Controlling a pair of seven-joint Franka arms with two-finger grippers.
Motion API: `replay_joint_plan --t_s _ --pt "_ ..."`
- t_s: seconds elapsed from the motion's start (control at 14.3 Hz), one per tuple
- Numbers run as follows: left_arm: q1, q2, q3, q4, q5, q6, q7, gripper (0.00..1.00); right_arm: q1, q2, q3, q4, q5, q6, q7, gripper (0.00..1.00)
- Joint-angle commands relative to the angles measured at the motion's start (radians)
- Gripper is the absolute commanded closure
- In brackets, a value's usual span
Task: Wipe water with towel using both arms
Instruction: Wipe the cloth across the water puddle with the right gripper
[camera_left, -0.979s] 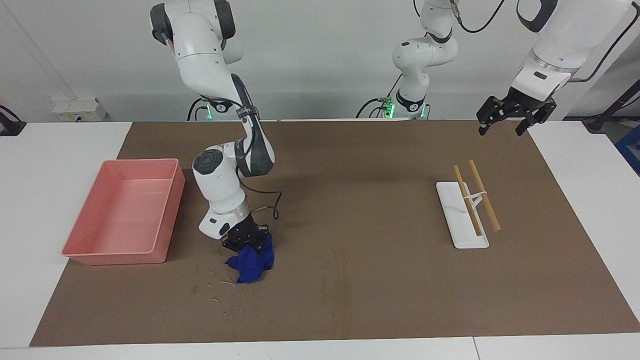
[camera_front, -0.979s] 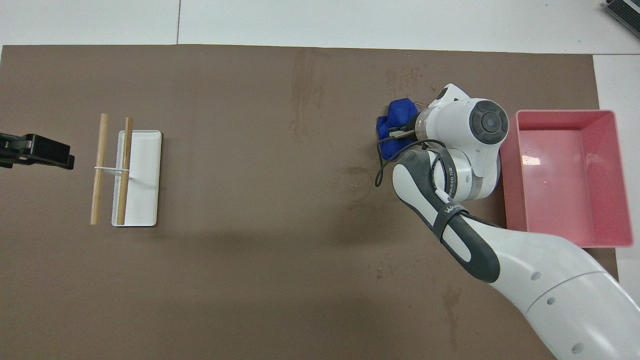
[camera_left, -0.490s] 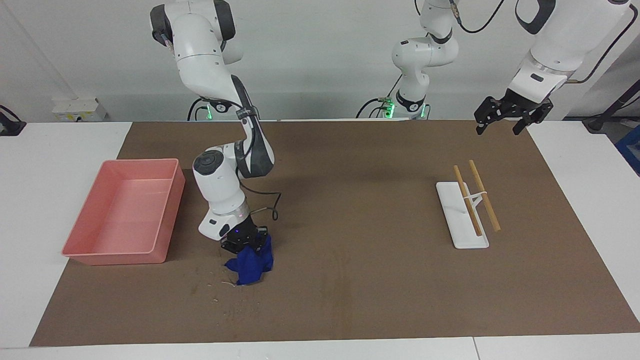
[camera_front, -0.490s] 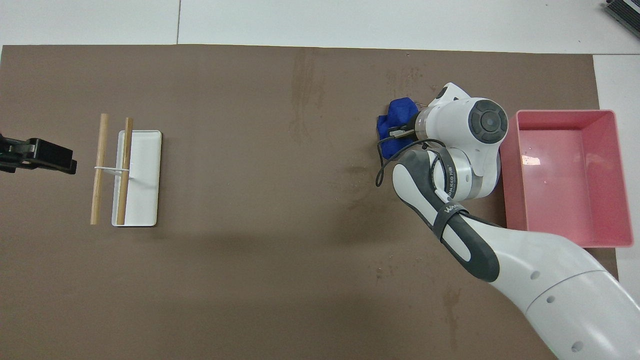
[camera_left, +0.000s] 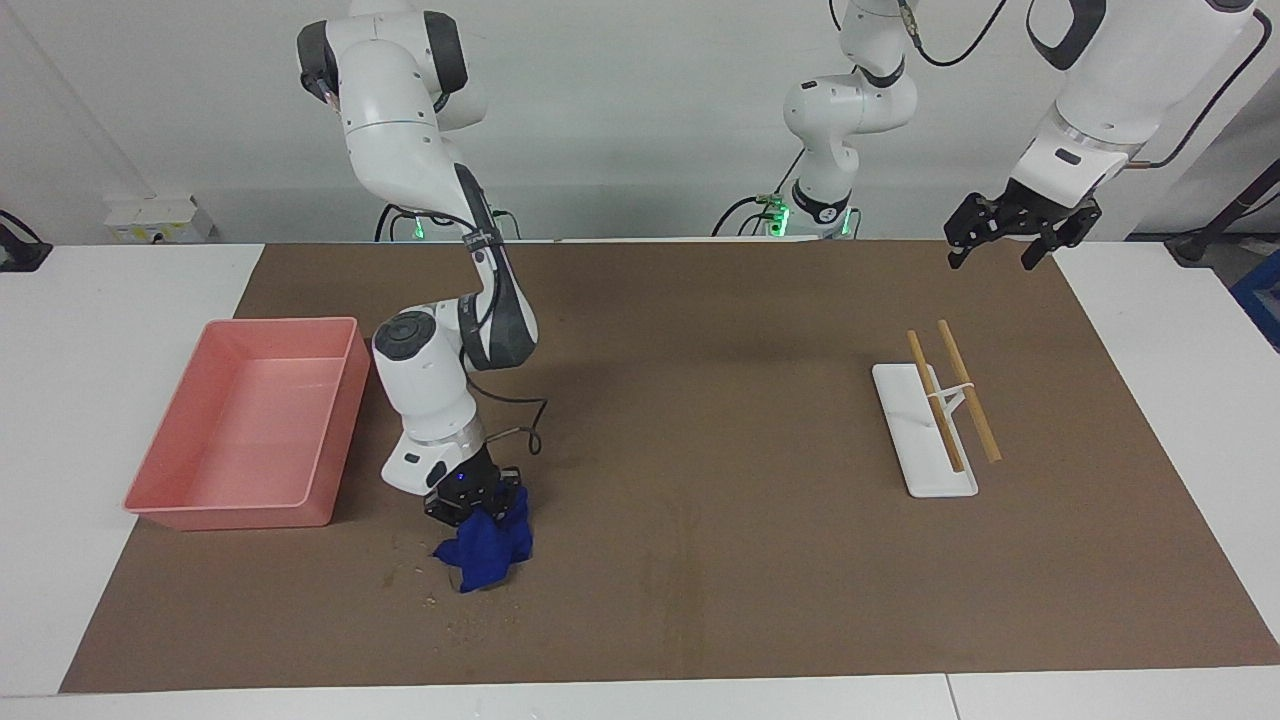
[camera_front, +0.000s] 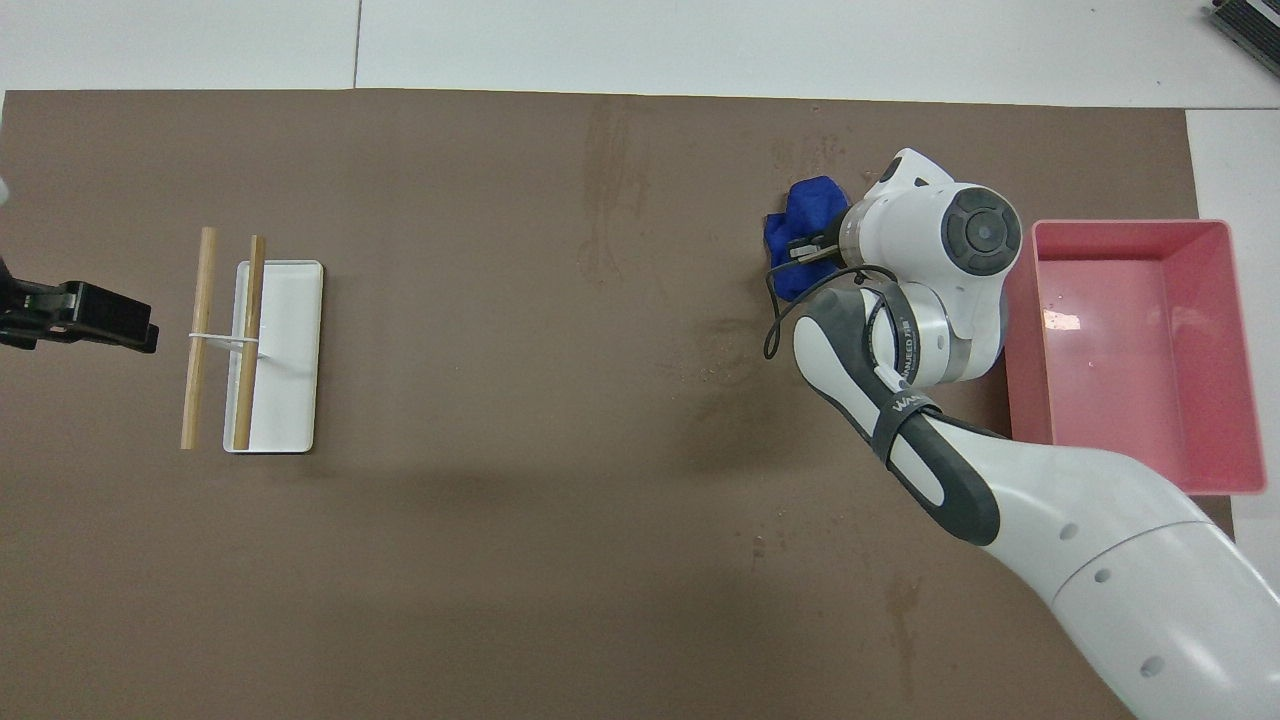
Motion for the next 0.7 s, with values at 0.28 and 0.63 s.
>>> replay_joint_plan --t_s 0.28,0.63 --pt "-0.001 -0.029 0.006 -0.030 -0.013 -0.002 0.008 0.00 -0.067 0.008 -0.002 0.110 -0.099 -0.154 -0.071 1.00" --pt "-0.001 -0.029 0.006 -0.030 -0.013 -0.002 0.008 0.00 -0.070 -0.232 -0.015 0.113 -0.095 -0.542 -0.074 1.00"
